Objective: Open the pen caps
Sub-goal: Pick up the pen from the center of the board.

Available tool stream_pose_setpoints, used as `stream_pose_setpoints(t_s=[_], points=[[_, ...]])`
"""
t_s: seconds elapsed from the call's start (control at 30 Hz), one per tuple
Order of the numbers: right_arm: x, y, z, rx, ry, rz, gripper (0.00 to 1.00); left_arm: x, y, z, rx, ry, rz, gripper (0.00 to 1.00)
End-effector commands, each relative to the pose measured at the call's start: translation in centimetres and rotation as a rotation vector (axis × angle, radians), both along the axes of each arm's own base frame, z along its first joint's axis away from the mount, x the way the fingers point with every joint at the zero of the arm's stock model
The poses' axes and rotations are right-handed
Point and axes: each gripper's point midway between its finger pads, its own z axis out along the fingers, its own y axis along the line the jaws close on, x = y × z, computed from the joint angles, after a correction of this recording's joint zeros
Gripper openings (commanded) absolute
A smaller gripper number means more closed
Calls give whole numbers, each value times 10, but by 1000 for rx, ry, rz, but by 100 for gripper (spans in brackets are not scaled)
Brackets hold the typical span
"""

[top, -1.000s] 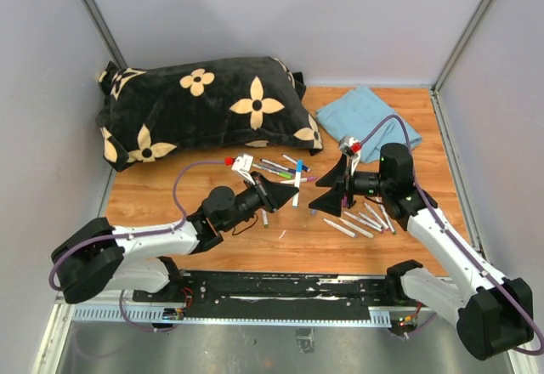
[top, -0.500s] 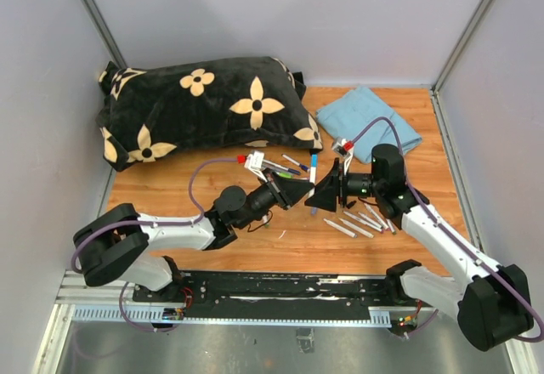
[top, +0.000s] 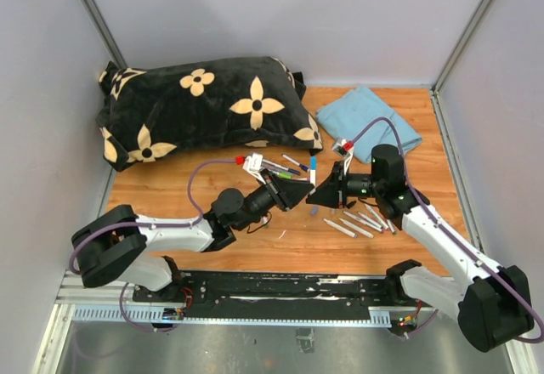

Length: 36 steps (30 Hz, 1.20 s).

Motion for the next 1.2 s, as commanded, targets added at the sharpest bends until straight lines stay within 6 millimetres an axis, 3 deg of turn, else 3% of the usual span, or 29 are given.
stream_pose_setpoints(t_s=[0.0,0.23,0.33,0.47,0.63,0.9,1.17], points=[[-5,-2,16,10,-85,51,1,-13,20,40,-84,-108,11,34],[-26,-11,18,-30,-210,223,1,-31,65,57,-81,-240,66,82],[-41,-13,20,-21,-229,319,0,-44,71,66,-62,-309,26,99],[-50,-15,21,-18,-234,365,0,-54,57,81,-10,-342,-113,99],[-55,-17,20,-21,-233,386,0,-55,36,80,19,-325,-224,97],[-57,-17,22,-17,-234,392,0,-43,7,70,67,-281,-272,78],[-59,-17,22,-12,-223,399,0,-37,-5,68,72,-254,-285,59]])
